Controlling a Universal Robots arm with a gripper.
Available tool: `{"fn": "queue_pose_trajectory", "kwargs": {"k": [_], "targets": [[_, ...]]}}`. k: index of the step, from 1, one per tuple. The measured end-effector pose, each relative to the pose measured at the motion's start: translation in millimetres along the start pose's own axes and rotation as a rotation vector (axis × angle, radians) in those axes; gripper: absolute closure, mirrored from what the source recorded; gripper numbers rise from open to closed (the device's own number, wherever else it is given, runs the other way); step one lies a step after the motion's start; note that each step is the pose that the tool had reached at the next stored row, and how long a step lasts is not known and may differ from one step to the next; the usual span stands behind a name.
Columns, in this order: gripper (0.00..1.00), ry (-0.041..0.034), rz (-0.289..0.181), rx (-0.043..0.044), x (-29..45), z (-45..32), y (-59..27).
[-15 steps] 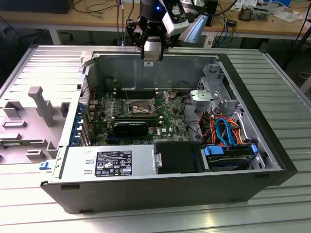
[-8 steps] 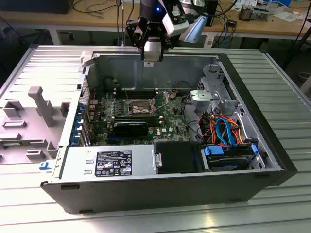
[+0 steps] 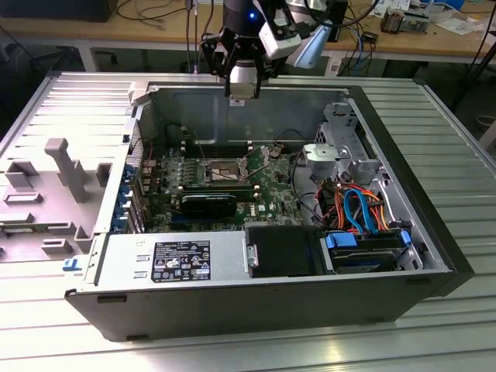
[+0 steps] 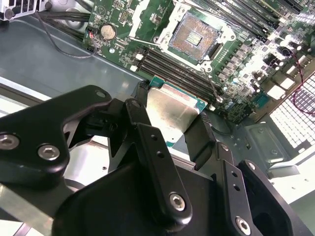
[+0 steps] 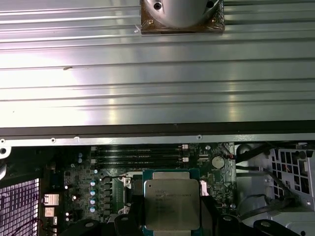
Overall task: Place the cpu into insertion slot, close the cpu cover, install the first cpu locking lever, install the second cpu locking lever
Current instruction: 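Place the cpu into insertion slot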
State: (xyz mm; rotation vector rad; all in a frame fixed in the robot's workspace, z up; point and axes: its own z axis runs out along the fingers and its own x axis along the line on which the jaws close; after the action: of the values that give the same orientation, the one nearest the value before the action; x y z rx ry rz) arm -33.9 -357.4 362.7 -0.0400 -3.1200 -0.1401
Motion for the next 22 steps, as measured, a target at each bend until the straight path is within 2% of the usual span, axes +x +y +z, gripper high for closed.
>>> {"fn": "queue_pose_trajectory", "kwargs": {"k": [22], "targets": [[0.45,0.0001,0.000,0.0001,-0.1,3.2,-0.8]]}}
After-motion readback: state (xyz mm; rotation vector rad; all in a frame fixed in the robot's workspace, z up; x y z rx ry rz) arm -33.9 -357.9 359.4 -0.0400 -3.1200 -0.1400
